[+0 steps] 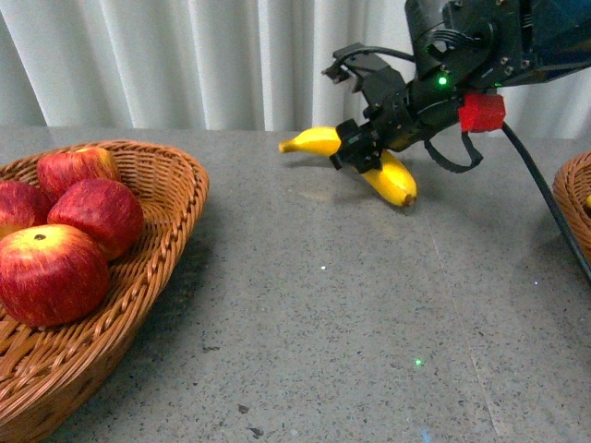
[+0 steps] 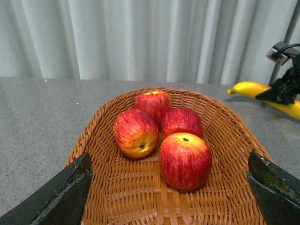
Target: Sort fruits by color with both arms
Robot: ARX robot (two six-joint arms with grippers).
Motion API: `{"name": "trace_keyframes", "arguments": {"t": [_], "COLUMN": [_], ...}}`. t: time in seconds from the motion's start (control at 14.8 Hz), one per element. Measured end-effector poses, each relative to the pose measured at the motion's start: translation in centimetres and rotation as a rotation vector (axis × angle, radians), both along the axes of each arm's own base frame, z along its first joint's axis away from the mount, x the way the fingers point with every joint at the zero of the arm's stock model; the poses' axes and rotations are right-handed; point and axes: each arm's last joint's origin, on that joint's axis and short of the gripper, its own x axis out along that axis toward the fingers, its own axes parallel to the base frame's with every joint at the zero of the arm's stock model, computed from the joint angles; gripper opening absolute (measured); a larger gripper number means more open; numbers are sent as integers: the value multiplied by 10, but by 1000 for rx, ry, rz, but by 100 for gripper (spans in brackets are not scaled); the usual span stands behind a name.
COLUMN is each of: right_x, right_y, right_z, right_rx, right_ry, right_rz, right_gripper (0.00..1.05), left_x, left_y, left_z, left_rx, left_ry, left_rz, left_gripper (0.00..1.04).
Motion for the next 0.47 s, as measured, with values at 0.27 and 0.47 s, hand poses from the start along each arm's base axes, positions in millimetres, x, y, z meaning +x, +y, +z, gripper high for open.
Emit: {"name": "trace_keyframes", "arguments": {"t": [0.27,0.47], "right_x": [-14,-73], "right_y": [-42,-116], "right_z": [43,108], "right_rx": [236,501], "right_ry": [-86,-211], "right_rz": [-90,-192], "right_gripper": [39,39], "left_x": [0,0], "left_y": [0,0], "left_z": [0,0], "left_rx": [0,0], "left_ry": [0,0], "left_rz": [0,0], "left_gripper": [98,98]}}
